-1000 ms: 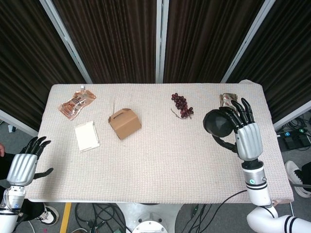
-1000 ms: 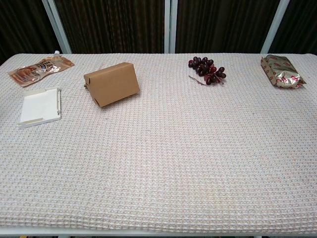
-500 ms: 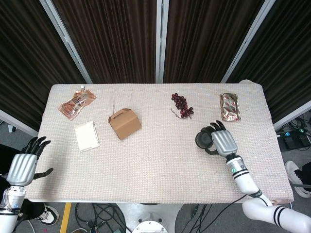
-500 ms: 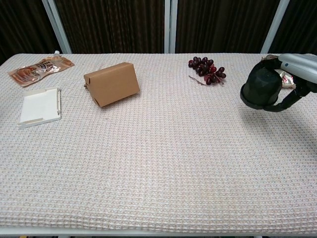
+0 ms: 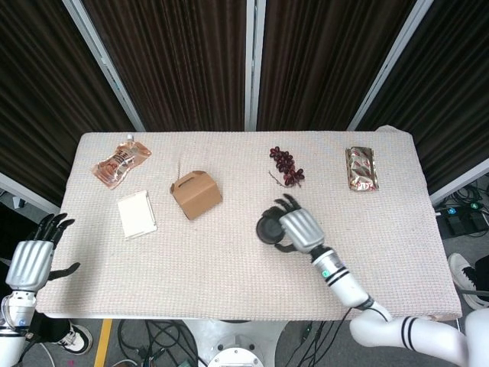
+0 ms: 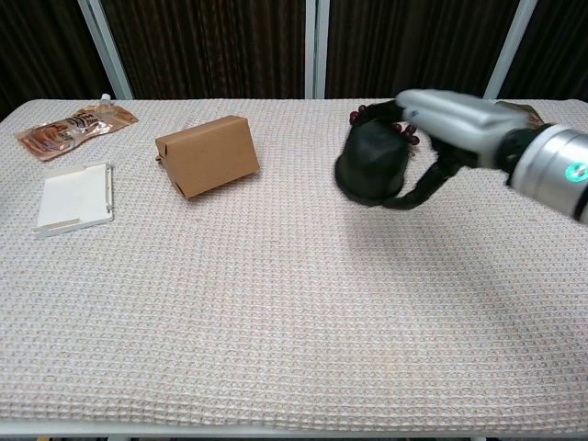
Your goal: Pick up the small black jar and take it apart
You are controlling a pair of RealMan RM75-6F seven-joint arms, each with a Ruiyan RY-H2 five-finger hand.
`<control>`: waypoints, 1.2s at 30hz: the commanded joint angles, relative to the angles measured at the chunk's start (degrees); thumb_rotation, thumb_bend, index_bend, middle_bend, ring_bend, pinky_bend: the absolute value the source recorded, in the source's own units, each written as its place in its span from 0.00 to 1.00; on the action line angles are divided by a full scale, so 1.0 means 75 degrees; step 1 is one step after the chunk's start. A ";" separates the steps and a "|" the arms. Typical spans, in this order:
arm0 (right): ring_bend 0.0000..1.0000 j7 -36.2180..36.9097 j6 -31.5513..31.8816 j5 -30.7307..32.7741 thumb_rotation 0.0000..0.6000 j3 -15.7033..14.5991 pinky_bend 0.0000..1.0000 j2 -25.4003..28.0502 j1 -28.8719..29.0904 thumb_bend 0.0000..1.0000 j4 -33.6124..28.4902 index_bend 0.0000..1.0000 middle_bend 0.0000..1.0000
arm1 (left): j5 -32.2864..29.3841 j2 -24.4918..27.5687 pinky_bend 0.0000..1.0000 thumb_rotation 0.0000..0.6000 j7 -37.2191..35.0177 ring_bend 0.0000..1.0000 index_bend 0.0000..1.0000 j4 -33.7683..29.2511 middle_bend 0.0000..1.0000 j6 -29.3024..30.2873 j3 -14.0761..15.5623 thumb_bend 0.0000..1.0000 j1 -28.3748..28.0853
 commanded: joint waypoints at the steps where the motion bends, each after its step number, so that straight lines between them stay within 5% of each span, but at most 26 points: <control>1: 0.11 0.0242 0.0479 0.0673 1.00 0.0190 0.00 0.1340 -0.0723 0.17 -0.0074 0.37 0.43 | 0.0017 -0.0009 0.31 1.00 -0.0050 0.08 0.17 0.0028 0.11 -0.0037 0.0021 0.02 -0.0017; 9: 0.11 -0.0441 -0.0988 0.0645 1.00 0.0164 0.00 -0.0408 0.0717 0.17 -0.0089 0.37 0.43 | -0.0053 0.0002 0.31 1.00 0.0039 0.08 0.17 -0.0023 0.11 -0.0018 -0.0005 0.02 0.0005; 16: 0.11 -0.0095 0.0236 0.1344 1.00 0.0221 0.00 0.1430 -0.0516 0.17 -0.0366 0.37 0.43 | 0.0063 -0.0168 0.31 1.00 -0.0027 0.08 0.16 0.0135 0.11 -0.0241 0.0071 0.02 -0.0136; 19: 0.11 0.0128 0.0030 0.1151 1.00 0.0097 0.00 0.1438 -0.0470 0.17 -0.0576 0.37 0.43 | 0.0097 -0.0151 0.31 1.00 -0.0016 0.08 0.16 0.0085 0.11 -0.0190 0.0076 0.02 -0.0129; 28: 0.11 -0.0561 -0.1109 0.0801 1.00 0.0083 0.00 -0.1185 0.1075 0.17 0.0218 0.37 0.43 | -0.0089 0.0079 0.31 1.00 0.0054 0.08 0.16 -0.0070 0.11 0.0041 0.0063 0.02 0.0100; 31: 0.11 -0.0724 -0.0647 0.0882 1.00 0.0091 0.00 -0.0922 0.0851 0.17 0.0170 0.37 0.43 | -0.0081 0.0040 0.31 1.00 -0.0033 0.08 0.17 0.0011 0.11 -0.0031 0.0072 0.02 0.0071; 36: 0.11 -0.0478 0.0124 0.1169 1.00 0.0059 0.00 0.0651 -0.0005 0.17 -0.0179 0.37 0.43 | 0.0047 -0.0126 0.31 1.00 -0.0146 0.08 0.16 0.0183 0.11 -0.0220 0.0108 0.02 -0.0077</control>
